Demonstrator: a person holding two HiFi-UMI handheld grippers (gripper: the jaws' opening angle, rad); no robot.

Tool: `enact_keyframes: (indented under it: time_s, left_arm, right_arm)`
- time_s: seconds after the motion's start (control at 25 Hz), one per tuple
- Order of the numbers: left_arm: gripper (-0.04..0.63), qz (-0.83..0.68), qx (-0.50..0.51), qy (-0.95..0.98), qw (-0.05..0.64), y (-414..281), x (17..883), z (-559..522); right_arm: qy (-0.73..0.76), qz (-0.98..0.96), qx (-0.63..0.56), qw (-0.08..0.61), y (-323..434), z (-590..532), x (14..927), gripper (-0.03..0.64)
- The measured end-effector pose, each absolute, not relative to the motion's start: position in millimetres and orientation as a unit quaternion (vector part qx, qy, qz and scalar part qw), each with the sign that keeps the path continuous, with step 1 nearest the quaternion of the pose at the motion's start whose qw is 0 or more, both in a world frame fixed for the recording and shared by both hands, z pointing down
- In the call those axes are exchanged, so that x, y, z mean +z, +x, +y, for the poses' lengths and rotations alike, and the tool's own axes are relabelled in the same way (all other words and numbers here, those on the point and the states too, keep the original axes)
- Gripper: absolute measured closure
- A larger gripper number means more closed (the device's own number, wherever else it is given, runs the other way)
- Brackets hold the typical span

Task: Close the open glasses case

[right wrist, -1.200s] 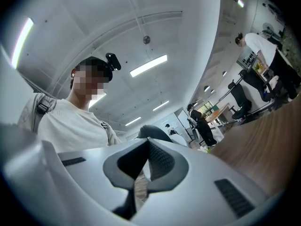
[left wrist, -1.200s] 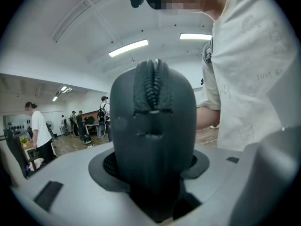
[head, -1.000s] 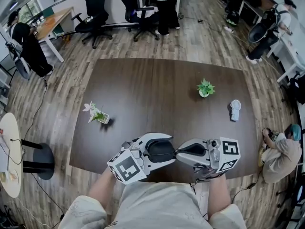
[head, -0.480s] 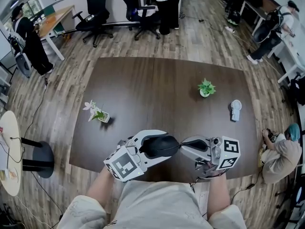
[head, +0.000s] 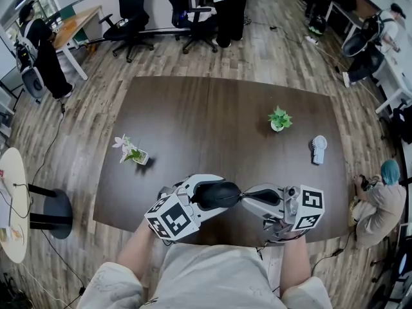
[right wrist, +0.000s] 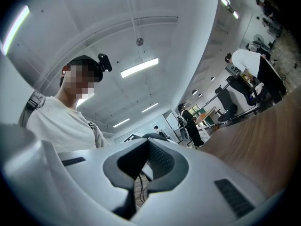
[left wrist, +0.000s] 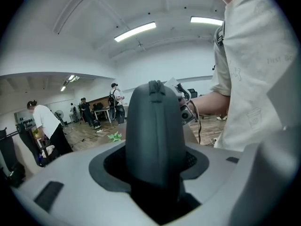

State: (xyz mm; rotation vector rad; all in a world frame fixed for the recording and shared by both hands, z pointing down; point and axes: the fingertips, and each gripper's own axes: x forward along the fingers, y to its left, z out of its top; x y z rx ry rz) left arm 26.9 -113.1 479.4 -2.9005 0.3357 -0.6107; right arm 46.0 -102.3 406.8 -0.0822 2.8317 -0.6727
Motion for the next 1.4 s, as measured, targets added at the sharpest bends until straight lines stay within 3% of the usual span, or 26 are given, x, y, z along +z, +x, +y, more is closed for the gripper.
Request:
enact_keyframes:
  time_s: [0.28, 0.68, 1.16, 1.4]
  left_arm:
    - [0.325, 0.120, -0.190, -0.971, 0.087, 25, 474, -112]
    - [0.331, 0.144, -0.229, -0.958, 0.095, 19, 482, -119]
    - [0.336, 0.145, -0.294, -0.941, 0.087, 16, 507, -127]
    - [0.336, 0.156, -0.357, -0.915, 0.104, 10, 535, -134]
  right_arm:
    - [-0.036, 0.961, -0.233, 0.147, 51, -105, 407, 0.617]
    - [-0.063, 0.961, -0.237, 0.128, 55, -114, 417, 0.617]
    - [-0.085, 0.969, -0.223, 0.071, 43, -114, 425, 0.615]
    - [-0.115, 0.974, -0.193, -0.023, 29, -111, 447, 0.615]
